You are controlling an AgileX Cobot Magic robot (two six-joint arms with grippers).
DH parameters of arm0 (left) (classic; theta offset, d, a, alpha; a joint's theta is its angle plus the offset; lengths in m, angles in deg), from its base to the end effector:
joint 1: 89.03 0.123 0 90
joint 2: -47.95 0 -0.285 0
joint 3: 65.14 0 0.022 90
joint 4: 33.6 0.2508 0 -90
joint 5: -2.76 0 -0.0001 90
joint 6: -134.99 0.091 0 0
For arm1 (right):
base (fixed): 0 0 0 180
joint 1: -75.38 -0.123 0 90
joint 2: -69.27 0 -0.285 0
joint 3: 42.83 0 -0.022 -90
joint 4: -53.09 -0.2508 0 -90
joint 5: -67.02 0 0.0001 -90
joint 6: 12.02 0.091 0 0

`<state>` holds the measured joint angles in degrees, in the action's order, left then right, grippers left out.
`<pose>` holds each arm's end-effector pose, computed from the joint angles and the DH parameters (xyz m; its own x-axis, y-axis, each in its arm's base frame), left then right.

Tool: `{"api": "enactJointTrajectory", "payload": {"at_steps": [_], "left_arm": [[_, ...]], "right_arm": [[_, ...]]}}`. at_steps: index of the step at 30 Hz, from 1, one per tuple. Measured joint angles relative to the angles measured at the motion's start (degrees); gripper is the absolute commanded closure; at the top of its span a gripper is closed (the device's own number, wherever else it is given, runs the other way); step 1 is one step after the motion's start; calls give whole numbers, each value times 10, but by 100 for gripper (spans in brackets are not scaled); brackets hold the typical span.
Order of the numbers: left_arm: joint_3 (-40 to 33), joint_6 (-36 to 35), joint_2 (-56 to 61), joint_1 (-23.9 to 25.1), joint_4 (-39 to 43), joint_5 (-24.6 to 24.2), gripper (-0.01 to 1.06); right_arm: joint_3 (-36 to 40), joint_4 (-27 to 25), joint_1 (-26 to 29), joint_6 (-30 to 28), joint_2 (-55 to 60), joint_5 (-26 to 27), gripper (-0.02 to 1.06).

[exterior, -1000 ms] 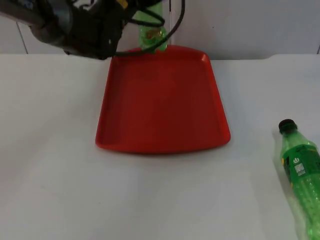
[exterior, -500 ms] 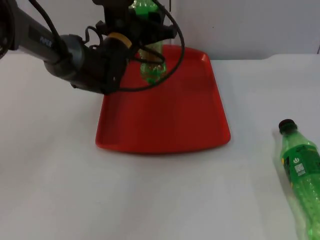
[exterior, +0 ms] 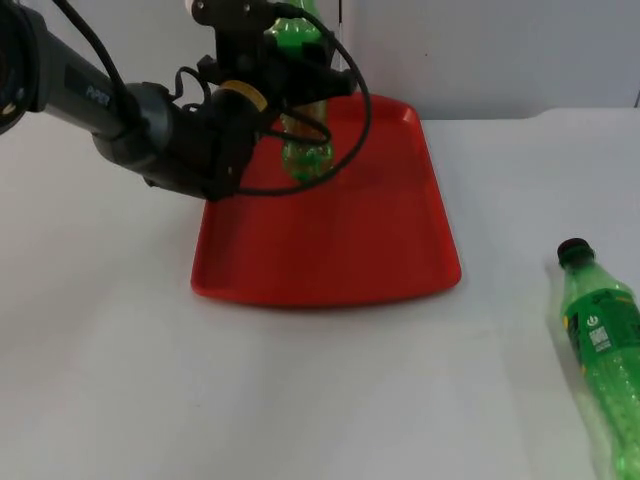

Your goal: Place the bottle upright on the tray.

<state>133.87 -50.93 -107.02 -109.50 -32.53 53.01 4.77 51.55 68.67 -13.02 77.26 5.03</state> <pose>0.5046 -0.1898 0.0853 0.0366 -0.1110 -0.9931 0.3680 0.9255 -0.0899 -0.0074 0.0013 0.2803 -0.4590 -0.0589 -0.8865 -0.1399 0.9901 0.0067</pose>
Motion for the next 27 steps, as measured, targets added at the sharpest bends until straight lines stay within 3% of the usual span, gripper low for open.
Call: {"api": "enactJointTrajectory", "payload": {"at_steps": [14, 21, 27], "left_arm": [[0, 29, -3, 0, 20, 12, 105], [0, 30, -25, 0, 20, 57, 105], [1, 23, -26, 0, 20, 58, 105]], "right_arm": [[0, 0, 0, 0, 0, 0, 0], [0, 0, 0, 0, 0, 0, 0], [0, 0, 0, 0, 0, 0, 0]]}}
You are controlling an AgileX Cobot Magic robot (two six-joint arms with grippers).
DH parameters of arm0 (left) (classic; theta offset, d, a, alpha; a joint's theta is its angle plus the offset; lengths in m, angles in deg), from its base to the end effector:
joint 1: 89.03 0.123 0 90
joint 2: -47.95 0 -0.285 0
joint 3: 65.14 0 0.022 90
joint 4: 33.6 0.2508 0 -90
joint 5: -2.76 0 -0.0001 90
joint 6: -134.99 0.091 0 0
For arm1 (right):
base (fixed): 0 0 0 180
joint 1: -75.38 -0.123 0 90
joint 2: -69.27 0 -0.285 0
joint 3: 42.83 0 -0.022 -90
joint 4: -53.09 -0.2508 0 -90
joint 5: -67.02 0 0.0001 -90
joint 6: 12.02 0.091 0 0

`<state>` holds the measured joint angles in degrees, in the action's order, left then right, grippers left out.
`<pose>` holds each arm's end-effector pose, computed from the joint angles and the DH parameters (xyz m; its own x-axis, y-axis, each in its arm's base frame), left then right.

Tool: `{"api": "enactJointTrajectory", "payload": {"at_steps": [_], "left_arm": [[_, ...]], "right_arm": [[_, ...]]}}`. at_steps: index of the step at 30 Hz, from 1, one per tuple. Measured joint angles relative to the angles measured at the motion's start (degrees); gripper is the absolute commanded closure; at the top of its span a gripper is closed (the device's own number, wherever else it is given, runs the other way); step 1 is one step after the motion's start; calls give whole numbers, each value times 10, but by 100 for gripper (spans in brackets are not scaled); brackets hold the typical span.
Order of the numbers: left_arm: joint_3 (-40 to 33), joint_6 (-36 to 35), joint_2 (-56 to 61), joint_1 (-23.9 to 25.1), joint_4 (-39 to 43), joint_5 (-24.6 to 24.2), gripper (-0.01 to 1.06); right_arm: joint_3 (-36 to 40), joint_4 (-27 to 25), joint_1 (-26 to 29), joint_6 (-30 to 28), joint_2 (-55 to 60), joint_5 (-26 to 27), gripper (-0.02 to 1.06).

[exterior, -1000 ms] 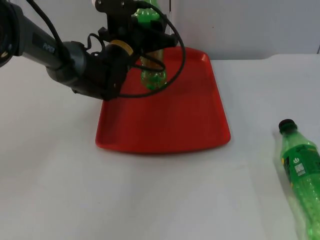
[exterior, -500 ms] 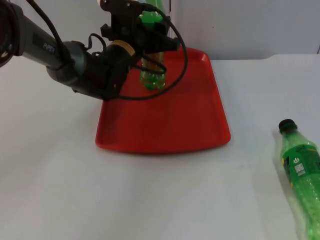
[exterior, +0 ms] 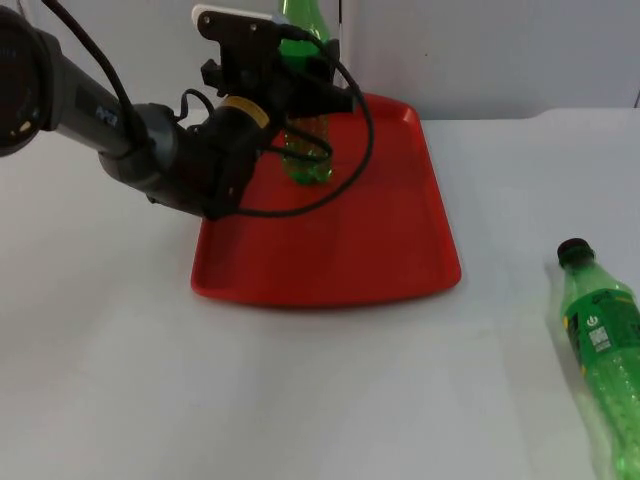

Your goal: Place the bottle upright on the tray.

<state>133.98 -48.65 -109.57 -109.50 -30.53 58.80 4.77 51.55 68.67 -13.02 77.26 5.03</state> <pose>0.5011 -0.1914 0.0710 0.1108 -0.0771 -0.9908 0.3946 0.9185 -0.0274 -0.0074 0.0013 0.2803 -0.4590 -0.0589 -0.8865 -0.1399 0.9901 0.0067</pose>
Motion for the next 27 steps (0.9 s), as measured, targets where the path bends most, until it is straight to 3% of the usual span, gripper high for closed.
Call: {"api": "enactJointTrajectory", "payload": {"at_steps": [9, 12, 16, 17, 21, 24, 27], "left_arm": [[0, -9, 0, 0, 11, -2, 105], [0, -9, 0, 0, 19, -3, 101], [0, -10, 0, 1, 21, -5, 70], [0, -11, 0, 1, 21, -6, 70], [0, -13, 0, 1, 22, -7, 40], [0, -19, 0, 1, 23, -20, 32], [0, -21, -5, 1, 25, -31, 31]], "right_arm": [[0, 0, 0, 0, 0, 0, 0], [0, 0, 0, 0, 0, 0, 0], [0, 0, 0, 0, 0, 0, 0], [0, 0, 0, 0, 0, 0, 0], [0, 0, 0, 0, 0, 0, 0], [0, 0, 0, 0, 0, 0, 0], [0, 0, 0, 0, 0, 0, 0]]}}
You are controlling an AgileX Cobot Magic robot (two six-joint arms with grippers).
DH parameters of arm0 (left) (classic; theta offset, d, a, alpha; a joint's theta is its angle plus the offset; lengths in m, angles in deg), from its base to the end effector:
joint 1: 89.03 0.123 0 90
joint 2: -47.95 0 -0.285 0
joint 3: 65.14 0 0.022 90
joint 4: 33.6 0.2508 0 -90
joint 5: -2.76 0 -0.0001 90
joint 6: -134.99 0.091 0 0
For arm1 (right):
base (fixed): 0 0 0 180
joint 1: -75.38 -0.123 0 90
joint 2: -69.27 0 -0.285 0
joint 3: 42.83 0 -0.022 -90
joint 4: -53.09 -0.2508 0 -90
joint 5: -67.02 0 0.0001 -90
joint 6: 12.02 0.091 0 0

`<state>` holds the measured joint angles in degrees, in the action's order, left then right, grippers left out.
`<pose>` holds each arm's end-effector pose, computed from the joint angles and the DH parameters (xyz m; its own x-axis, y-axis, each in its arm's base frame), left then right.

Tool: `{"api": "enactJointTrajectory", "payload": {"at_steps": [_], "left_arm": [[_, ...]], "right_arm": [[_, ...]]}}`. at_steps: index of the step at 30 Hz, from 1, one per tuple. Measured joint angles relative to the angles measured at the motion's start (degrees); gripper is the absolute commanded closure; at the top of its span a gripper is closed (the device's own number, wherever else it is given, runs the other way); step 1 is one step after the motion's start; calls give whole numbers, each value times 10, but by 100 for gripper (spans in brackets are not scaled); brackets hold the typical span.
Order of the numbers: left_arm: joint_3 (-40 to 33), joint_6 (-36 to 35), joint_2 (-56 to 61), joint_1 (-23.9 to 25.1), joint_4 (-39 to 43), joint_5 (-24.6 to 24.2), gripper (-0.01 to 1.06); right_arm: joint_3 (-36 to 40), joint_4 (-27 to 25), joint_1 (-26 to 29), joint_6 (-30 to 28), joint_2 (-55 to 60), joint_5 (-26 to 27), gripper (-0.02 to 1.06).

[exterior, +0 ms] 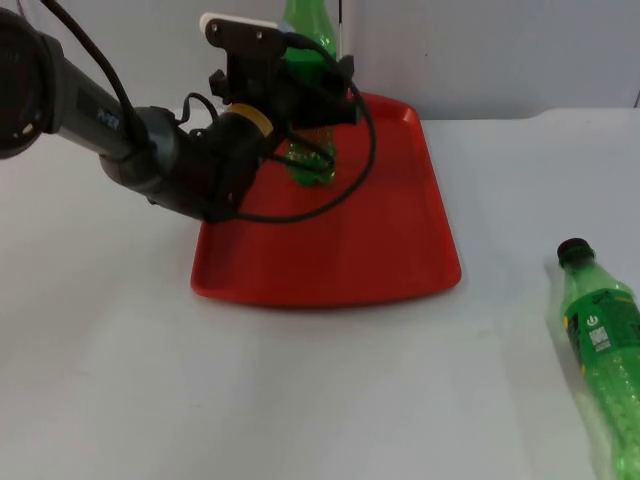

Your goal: Place the bottle upright on the tray.

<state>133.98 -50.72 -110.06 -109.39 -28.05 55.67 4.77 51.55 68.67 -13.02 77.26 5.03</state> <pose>0.5003 -0.1932 0.0613 0.0463 -0.0609 -0.9971 0.4213 0.9062 -0.0358 -0.0074 0.0013 0.2803 -0.4590 -0.0589 -0.8865 -0.1399 0.9901 0.0067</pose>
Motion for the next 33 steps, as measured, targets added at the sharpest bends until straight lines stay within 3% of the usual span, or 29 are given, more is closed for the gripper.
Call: {"api": "enactJointTrajectory", "payload": {"at_steps": [15, 17, 19, 21, 33], "left_arm": [[0, -2, -1, 0, 2, -5, 31], [0, -2, -1, 0, 2, -5, 23], [0, -2, -1, 0, 2, -5, 5], [0, -2, -1, 0, 2, -5, 0], [0, -2, -1, 0, 34, -19, 0]], "right_arm": [[0, 0, 0, 0, 0, 0, 0], [0, 0, 0, 0, 0, 0, 0], [0, 0, 0, 0, 0, 0, 0], [0, 0, 0, 0, 0, 0, 0], [0, 0, 0, 0, 0, 0, 0]]}}
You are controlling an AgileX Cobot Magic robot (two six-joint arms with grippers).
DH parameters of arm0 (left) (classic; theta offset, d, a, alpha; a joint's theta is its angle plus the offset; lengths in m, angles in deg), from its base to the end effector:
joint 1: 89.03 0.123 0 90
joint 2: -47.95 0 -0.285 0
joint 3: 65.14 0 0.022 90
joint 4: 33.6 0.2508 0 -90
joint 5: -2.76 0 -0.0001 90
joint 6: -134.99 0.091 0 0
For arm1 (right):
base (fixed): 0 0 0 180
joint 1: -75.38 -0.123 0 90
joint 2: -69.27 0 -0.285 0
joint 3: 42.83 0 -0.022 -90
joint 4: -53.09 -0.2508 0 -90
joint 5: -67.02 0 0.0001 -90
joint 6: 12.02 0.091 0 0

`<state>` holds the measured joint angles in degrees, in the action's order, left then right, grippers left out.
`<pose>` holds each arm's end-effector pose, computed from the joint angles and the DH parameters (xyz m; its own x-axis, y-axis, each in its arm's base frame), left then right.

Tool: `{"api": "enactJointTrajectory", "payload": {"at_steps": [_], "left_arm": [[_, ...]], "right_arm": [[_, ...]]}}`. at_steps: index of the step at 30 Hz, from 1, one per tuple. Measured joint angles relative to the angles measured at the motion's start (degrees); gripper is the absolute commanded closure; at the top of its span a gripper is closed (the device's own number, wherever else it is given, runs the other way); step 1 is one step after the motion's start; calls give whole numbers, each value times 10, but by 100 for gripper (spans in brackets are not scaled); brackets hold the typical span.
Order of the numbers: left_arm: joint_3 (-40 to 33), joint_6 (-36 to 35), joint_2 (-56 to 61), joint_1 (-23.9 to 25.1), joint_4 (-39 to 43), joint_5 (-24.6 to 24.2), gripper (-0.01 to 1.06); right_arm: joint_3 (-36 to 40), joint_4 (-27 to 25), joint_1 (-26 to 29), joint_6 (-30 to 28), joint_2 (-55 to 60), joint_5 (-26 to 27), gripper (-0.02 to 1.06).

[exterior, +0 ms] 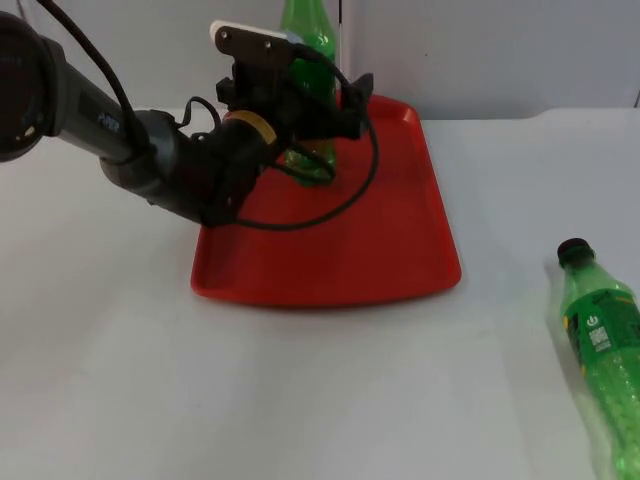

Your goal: Place the bottle upright on the tray.

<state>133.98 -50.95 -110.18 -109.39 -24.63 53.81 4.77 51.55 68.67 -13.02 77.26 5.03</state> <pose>0.4986 -0.1968 0.0569 0.0255 -0.0145 -0.9996 0.4591 0.8884 -0.0012 -0.0074 0.0013 0.2803 -0.4590 -0.0589 -0.8865 -0.1399 0.9901 0.0067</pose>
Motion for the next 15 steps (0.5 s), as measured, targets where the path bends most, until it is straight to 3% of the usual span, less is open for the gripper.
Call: {"api": "enactJointTrajectory", "payload": {"at_steps": [6, 15], "left_arm": [[0, 0, 12, 0, 9, -59, 0], [0, -1, 66, 0, 10, -203, 0]], "right_arm": [[0, 0, 0, 0, 0, 0, 0], [0, 0, 0, -2, 0, 0, 0]]}}
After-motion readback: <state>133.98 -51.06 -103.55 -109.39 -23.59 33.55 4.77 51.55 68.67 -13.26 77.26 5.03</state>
